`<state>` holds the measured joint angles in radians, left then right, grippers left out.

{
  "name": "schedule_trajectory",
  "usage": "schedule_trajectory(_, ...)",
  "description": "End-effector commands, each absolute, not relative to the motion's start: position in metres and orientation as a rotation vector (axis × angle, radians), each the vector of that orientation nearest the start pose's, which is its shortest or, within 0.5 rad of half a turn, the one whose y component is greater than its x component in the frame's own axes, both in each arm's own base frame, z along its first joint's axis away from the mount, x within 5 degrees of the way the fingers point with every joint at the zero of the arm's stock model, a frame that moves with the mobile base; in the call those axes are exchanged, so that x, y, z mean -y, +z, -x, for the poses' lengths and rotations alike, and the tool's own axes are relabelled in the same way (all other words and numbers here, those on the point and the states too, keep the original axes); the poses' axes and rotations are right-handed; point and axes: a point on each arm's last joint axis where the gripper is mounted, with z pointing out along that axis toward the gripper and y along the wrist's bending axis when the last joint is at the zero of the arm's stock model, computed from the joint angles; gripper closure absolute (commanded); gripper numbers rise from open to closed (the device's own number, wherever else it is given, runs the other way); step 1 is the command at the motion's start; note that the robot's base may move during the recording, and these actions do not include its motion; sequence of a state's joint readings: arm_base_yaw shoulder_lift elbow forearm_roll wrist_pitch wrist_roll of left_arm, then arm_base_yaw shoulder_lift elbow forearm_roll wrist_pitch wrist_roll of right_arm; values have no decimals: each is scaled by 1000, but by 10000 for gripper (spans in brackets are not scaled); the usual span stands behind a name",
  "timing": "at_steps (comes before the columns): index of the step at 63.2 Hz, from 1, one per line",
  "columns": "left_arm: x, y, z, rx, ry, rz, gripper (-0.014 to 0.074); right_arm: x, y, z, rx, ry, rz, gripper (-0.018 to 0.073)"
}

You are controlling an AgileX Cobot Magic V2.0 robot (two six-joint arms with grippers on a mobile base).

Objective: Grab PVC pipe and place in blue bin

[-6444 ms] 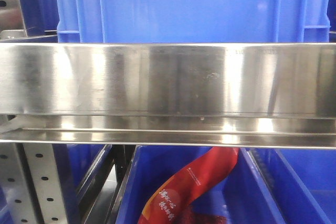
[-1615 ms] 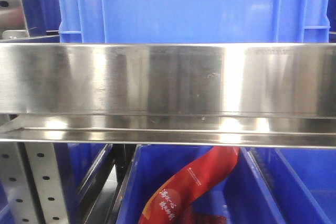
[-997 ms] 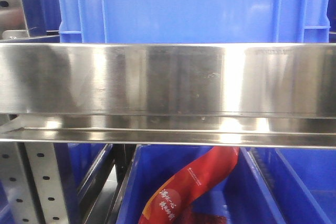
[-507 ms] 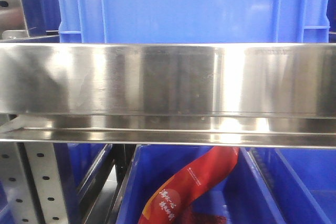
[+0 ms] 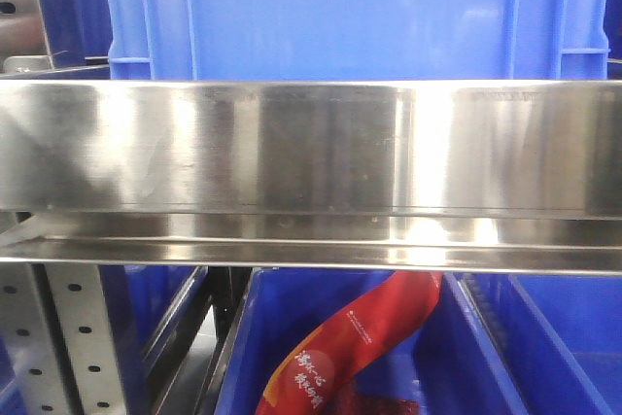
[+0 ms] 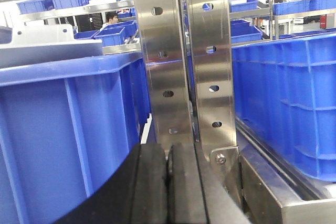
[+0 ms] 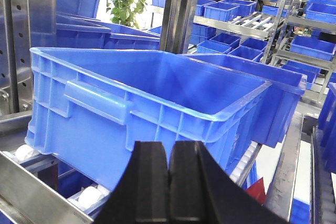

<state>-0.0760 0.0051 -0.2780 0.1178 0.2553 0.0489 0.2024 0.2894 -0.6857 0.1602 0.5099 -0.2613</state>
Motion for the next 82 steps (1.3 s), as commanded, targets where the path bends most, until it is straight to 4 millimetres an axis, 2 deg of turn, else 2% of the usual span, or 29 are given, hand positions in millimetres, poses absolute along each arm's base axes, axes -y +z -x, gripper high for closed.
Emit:
schedule_trajectory(1,0,279,-36,-1441,78,-139,707,-15,376,-40,-1538,120,309,728)
schedule_trajectory(44,4,230,-53,-1447,41,-139,707,-15,376,-40,-1538,120,309,728)
schedule_trajectory(65,4,216,-56,-1451,18,-124,707,-15,376,-40,-1538,120,309,728)
schedule_trajectory(82,4,217,-56,-1439,15,-121,707,-15,376,-40,-1538,120,309,728)
